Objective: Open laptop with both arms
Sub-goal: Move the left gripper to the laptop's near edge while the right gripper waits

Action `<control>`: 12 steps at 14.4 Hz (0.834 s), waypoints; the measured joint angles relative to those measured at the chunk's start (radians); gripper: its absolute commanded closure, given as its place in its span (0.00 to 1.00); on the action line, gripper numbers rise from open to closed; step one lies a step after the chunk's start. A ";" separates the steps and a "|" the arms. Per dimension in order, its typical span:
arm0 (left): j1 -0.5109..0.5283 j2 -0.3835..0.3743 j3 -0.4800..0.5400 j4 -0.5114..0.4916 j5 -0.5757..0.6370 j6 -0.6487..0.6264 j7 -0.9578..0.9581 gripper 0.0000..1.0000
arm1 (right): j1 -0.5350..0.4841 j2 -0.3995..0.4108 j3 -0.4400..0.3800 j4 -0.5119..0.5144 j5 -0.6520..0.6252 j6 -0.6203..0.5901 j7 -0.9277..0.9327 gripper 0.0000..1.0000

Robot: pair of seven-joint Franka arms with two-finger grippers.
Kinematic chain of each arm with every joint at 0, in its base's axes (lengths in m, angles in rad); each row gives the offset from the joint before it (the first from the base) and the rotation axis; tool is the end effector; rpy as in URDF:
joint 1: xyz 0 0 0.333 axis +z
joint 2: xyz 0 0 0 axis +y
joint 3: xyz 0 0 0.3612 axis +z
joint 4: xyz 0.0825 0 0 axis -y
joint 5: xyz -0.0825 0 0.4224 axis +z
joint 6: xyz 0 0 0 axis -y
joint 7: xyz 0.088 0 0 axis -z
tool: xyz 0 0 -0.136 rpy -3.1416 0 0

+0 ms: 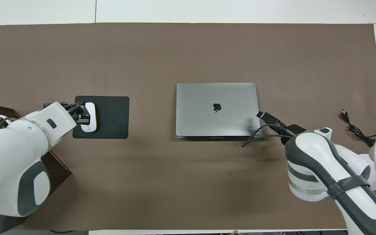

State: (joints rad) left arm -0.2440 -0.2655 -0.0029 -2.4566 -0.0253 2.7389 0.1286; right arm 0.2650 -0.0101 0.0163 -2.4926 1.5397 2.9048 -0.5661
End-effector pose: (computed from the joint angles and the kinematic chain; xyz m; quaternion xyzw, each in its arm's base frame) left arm 0.5068 -0.1270 0.4545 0.9476 -0.1700 0.2696 0.0235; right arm 0.4930 0.0866 0.2918 -0.8979 0.2832 -0.1918 0.2770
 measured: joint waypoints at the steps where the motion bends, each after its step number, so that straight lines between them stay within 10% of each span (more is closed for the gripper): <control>1: -0.017 0.001 0.000 -0.037 0.000 0.056 0.000 1.00 | 0.000 0.007 0.000 0.009 0.000 0.000 0.000 0.00; 12: -0.291 0.160 -0.003 -0.207 0.000 0.466 -0.002 1.00 | 0.082 0.038 0.012 0.061 0.145 0.052 -0.009 0.00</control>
State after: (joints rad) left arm -0.5348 -0.1054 -0.0058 -2.6639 -0.0253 3.2053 0.1267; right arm 0.3469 0.0281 0.0285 -2.4314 1.6846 2.9570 -0.5751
